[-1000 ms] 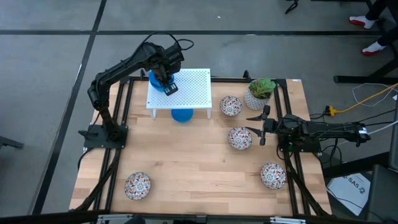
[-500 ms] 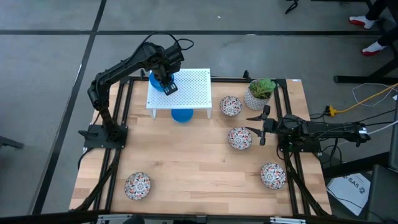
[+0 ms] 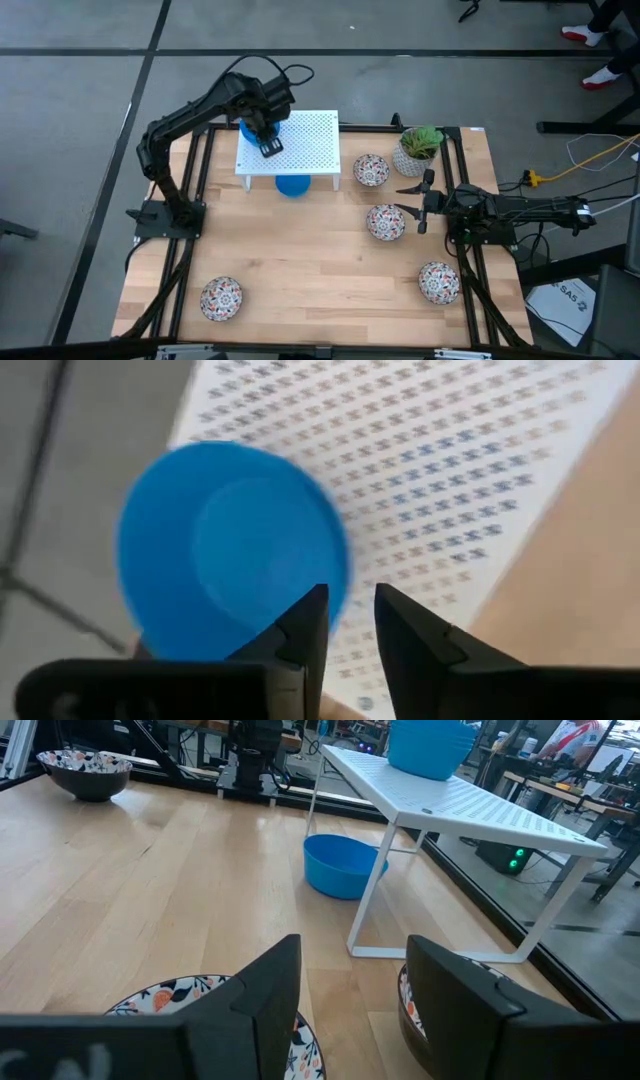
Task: Pick & Place Mini bowls
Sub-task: Stack the blue bowl on top of the stacked blue bowl on the shelf
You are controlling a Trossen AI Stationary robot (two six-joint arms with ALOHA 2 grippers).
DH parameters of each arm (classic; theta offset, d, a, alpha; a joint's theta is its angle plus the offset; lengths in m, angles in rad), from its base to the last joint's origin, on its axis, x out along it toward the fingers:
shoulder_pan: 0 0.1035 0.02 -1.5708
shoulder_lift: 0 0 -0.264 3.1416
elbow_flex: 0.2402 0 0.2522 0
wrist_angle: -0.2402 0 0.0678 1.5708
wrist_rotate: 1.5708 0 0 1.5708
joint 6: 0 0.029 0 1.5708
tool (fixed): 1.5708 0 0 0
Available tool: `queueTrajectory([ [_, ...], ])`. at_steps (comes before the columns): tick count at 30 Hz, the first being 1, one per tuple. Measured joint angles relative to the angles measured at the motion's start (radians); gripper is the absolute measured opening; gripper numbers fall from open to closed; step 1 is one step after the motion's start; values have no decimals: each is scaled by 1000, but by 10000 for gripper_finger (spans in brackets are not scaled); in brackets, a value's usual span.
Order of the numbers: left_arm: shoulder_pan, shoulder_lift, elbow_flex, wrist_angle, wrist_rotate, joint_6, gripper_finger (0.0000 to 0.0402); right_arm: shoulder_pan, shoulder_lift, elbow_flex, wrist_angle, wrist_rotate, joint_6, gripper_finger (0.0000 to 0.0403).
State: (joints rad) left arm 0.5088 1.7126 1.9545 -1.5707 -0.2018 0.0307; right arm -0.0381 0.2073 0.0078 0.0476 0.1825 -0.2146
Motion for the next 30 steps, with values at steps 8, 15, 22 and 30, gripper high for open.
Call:
queueTrajectory([
  [8, -5, 16, 0, 0, -13, 14, 17, 0, 0, 0, 0, 0, 0, 182],
  [15, -36, 14, 0, 0, 48, 8, 1, 0, 0, 0, 0, 0, 0, 182],
  [22, -186, 14, 0, 9, 62, 24, 2, 0, 0, 0, 0, 0, 0, 182],
  [30, -408, 14, 0, 40, -74, 11, 1, 0, 0, 0, 0, 0, 0, 182],
])
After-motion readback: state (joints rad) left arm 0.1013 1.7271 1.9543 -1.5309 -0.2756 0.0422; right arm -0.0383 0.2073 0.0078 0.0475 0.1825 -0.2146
